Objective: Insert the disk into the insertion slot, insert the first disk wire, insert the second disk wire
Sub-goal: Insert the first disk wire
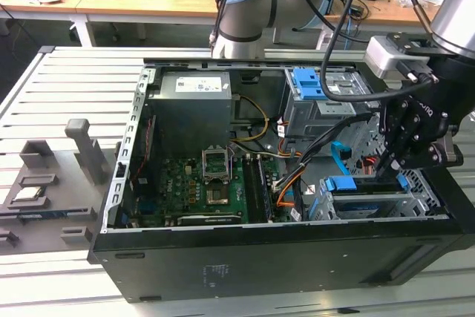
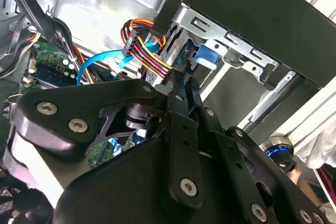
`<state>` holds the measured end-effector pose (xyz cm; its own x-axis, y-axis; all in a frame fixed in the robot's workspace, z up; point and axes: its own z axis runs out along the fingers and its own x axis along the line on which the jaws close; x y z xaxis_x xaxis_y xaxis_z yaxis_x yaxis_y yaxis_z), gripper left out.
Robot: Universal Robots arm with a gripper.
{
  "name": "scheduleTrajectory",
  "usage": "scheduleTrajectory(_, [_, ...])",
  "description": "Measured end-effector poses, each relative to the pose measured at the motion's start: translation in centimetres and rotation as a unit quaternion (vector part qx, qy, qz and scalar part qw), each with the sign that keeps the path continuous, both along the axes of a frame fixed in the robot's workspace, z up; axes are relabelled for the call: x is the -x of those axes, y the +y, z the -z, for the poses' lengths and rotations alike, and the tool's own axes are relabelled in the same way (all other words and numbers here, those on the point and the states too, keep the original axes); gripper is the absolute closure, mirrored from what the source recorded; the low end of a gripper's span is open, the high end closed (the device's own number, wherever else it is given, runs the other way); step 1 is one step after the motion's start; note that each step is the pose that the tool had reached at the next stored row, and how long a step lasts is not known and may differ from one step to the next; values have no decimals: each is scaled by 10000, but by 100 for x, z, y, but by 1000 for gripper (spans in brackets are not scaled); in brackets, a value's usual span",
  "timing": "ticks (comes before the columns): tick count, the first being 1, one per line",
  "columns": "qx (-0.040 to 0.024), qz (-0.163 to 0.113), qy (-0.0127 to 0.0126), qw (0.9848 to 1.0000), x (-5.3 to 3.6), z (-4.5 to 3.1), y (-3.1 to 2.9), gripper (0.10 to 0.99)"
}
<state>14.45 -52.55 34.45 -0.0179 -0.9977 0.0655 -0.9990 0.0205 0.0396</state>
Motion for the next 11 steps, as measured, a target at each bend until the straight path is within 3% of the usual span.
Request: scheduleTrajectory(11, [-23, 0, 1, 10000, -3, 44, -14, 918])
